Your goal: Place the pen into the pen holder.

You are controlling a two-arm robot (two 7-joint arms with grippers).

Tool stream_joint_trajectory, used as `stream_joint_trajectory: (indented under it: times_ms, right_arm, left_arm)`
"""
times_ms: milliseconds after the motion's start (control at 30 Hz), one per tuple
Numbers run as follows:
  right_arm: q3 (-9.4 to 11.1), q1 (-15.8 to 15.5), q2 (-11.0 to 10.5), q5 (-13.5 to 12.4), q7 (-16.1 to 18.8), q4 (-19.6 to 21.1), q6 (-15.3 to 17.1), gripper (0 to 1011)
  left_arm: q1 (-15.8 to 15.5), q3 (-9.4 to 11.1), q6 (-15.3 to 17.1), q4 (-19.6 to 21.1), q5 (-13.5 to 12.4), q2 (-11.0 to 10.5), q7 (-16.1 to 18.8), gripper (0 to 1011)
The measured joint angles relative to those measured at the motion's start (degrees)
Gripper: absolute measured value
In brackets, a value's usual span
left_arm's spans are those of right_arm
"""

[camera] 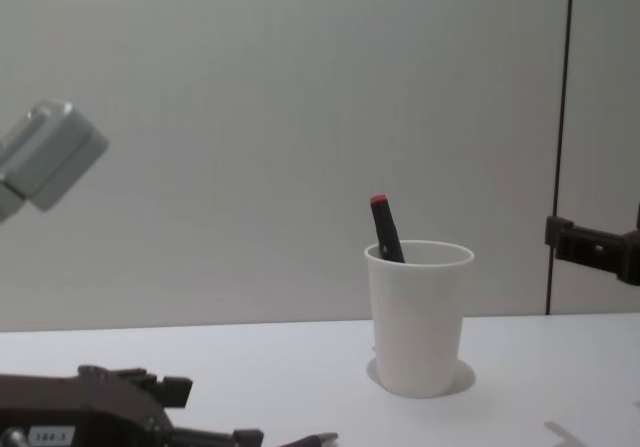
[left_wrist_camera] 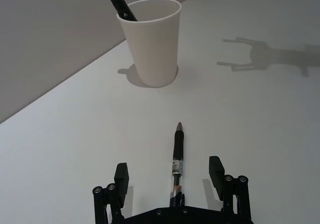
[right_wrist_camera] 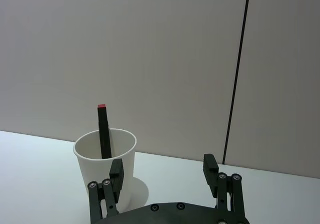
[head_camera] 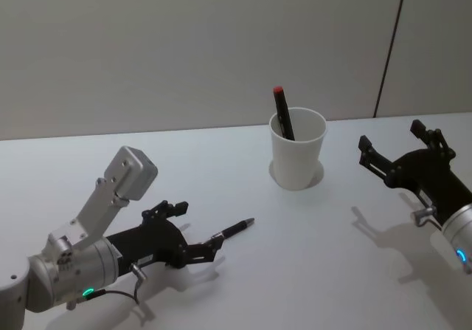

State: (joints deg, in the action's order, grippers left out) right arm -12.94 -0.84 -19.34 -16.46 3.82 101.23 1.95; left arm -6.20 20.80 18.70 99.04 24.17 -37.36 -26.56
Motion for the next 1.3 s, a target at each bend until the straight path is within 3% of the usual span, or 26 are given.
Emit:
stream_joint_trajectory:
  times_ms: [1300]
  right_arm:
    - [0.0, 0.0, 0.0, 0.0, 0.0, 0.0, 0.0, 1001]
  left_arm:
    - [0.69, 1.37, 1.32, -1.13, -2.83, 0.16, -0.42, 1001]
